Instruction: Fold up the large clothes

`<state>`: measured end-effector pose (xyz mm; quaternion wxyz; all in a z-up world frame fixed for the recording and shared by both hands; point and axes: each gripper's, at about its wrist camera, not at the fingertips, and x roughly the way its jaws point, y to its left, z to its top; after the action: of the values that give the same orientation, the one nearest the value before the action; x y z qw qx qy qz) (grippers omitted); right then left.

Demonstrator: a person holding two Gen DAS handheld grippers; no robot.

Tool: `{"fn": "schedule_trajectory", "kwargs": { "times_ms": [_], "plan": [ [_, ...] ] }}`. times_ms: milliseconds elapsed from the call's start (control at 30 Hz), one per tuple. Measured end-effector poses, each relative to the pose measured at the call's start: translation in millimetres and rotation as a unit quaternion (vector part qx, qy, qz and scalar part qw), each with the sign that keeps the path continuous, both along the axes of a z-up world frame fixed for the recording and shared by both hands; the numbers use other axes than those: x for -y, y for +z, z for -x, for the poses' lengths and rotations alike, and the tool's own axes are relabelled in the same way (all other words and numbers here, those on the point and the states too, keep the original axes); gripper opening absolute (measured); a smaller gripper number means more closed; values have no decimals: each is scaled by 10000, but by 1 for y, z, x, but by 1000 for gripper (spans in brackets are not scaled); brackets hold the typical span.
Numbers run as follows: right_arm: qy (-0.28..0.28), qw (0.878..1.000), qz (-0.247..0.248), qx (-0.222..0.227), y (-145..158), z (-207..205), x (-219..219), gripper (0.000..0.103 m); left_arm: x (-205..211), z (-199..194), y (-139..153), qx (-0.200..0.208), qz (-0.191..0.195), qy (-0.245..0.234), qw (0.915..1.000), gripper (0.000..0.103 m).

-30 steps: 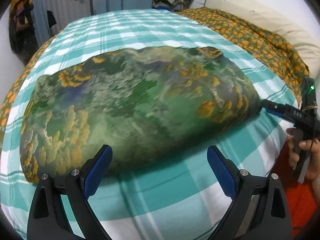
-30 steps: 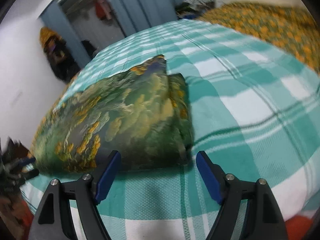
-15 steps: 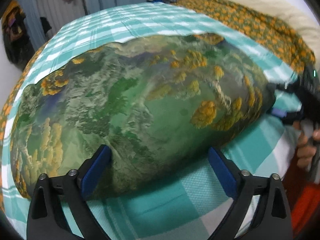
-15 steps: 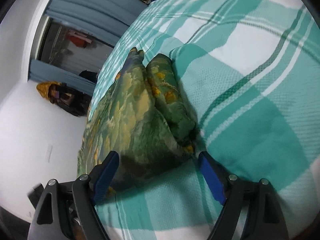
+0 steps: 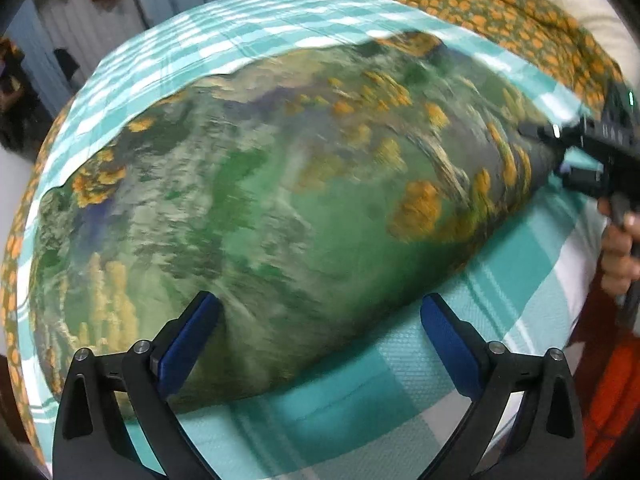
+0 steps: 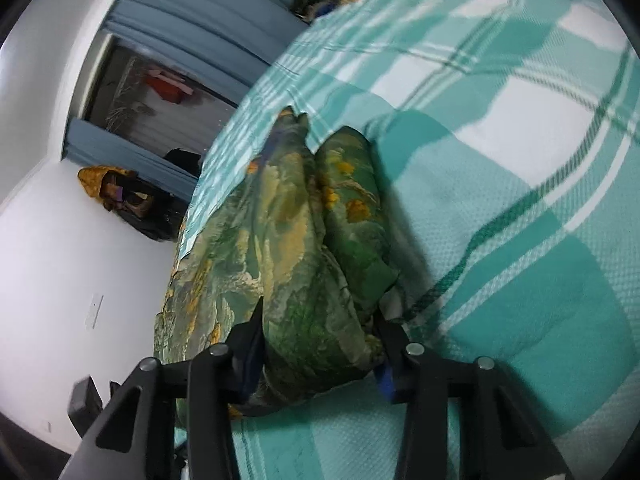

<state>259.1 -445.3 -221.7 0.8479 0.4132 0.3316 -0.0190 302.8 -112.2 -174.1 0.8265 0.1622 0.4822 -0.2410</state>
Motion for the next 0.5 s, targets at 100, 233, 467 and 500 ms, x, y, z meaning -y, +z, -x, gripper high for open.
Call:
{"fn": "schedule_trajectory", "kwargs": {
  "times_ms": [100,233,467,500],
  "plan": [
    [-17,9999,-156,5,-6,7,5,45,-16,-7,12,-54,262,276,9993,101],
    [-33,9996,-273,19,-9,13,10,60,-34,-11,16,-140,424,591,9973,101],
    [-7,9998,-144,-112,-5,17,8,70,-78,-15,16,-182,631,1133,9914,101],
    [17,9999,-106,-126,-5,17,7,70,-95,-19,15,-222,735,1331,9881,101]
  ]
}}
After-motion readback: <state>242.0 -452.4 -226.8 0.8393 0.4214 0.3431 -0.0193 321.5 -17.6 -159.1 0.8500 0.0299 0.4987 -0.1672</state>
